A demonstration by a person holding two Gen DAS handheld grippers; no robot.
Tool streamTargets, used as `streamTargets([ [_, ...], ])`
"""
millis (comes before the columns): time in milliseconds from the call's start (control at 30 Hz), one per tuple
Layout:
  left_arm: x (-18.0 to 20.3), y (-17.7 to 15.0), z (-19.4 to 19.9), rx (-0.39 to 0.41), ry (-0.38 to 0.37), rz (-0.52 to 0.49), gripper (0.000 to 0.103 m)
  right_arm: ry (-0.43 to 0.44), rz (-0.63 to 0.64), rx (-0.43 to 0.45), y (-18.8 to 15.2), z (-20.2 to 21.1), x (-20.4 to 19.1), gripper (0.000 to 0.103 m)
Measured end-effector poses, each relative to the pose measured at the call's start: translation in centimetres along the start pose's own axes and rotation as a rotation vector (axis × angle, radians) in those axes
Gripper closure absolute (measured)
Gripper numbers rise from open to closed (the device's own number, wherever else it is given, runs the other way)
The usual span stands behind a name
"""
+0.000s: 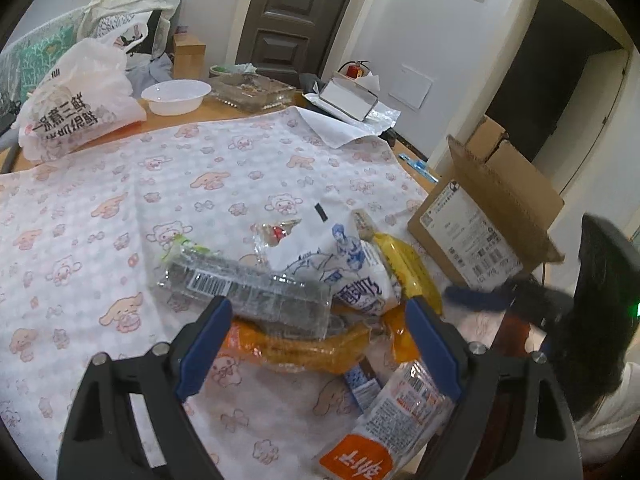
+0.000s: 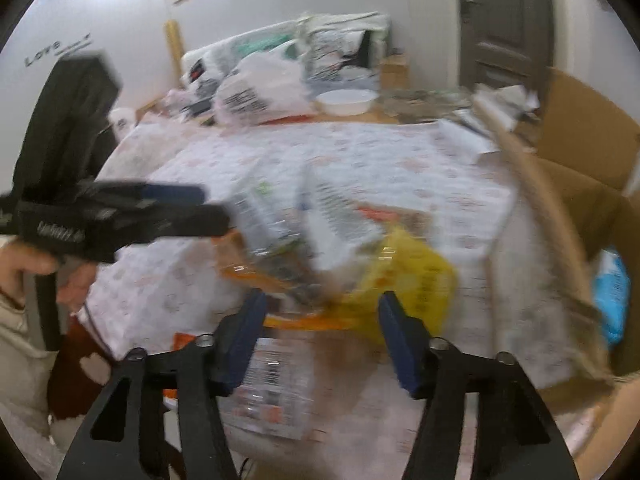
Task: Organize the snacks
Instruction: 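Move the right gripper back to the pile and grasp the white-and-blue bag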
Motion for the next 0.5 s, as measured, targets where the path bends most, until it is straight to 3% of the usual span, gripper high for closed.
streamTargets([
  [167,-0.8,0.3,0.0,0.014,-0.005,0.013,0.017,-0.097,0.061,0.035,1.7,-2.3,-1.6,0.059],
  [300,-1.8,0.4,-0.1,0.02,-0.013,0.03,0.017,-0.15,0.069,-0.027,2.8,-4.7,-0.5,0.065],
  [400,-2.4,0.7,-0.2,0.018,-0.023,0.034,0.017,-0.131,0.091,-0.081,3.3,-6.1,-0.4,0.065],
  [500,-2.8,1.2,-0.4,0.012,-0.043,0.04,0.017,-0.172,0.119,-0.12,3.7,-6.9,0.2,0.064],
])
Point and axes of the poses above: each gripper's, at about its wrist camera, not at the fingertips, and z roughly against the way its jaws point, x to its right, y to its top, the point moved 8 cm from there along -z, roughly the way its jaws point, and after that the axes turned 7 degrees about -z, right-handed, at the moved point
